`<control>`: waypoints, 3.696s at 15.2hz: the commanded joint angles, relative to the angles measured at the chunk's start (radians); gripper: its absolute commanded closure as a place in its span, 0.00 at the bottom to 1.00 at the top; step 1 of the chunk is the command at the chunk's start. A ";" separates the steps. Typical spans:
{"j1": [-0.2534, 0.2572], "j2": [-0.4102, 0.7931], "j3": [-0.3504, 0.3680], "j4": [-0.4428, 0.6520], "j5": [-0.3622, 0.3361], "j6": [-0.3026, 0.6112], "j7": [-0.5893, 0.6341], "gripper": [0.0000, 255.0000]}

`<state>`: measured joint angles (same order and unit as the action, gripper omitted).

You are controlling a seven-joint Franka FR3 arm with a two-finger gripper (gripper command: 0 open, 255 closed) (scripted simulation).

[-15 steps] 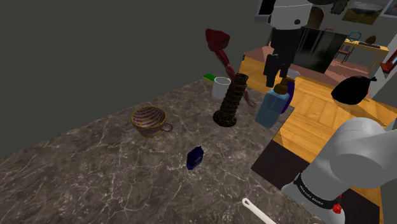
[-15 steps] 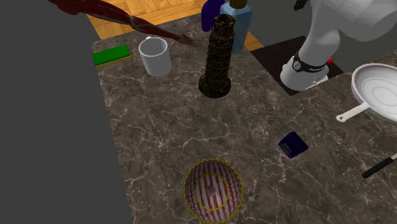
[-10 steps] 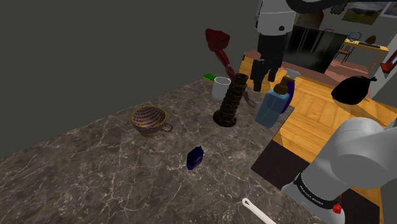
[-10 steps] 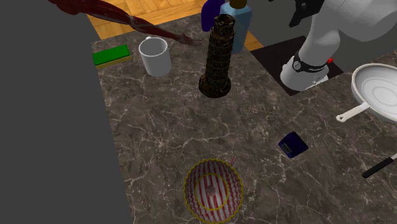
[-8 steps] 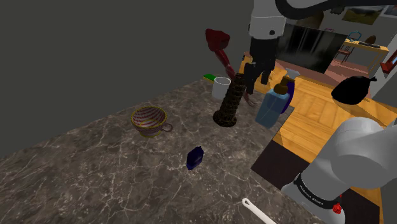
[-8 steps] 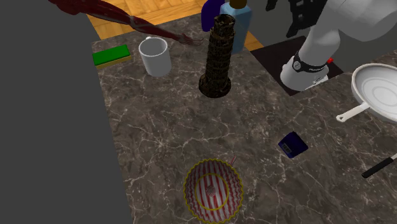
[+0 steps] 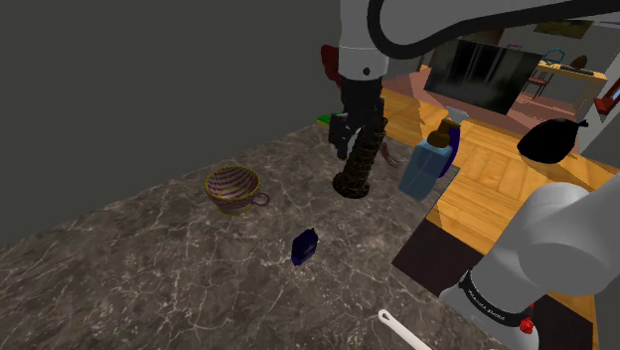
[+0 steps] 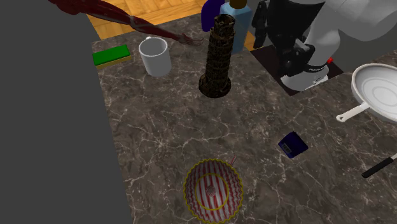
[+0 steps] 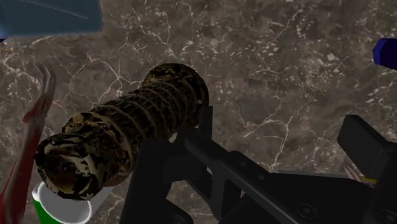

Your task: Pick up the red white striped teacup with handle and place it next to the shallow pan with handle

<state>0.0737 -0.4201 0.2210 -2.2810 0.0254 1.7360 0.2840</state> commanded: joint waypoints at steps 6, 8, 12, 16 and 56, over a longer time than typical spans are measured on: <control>0.020 0.231 0.088 0.123 -0.021 0.136 0.126 0.00; 0.027 0.300 0.108 0.170 -0.039 0.164 0.163 0.00; 0.047 0.444 0.140 0.278 -0.089 0.207 0.239 0.00; 0.080 0.593 0.158 0.409 -0.152 0.229 0.312 0.00; 0.216 0.984 0.138 0.822 -0.301 0.219 0.433 1.00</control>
<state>0.2884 0.5672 0.3580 -1.4681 -0.2779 1.9678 0.7188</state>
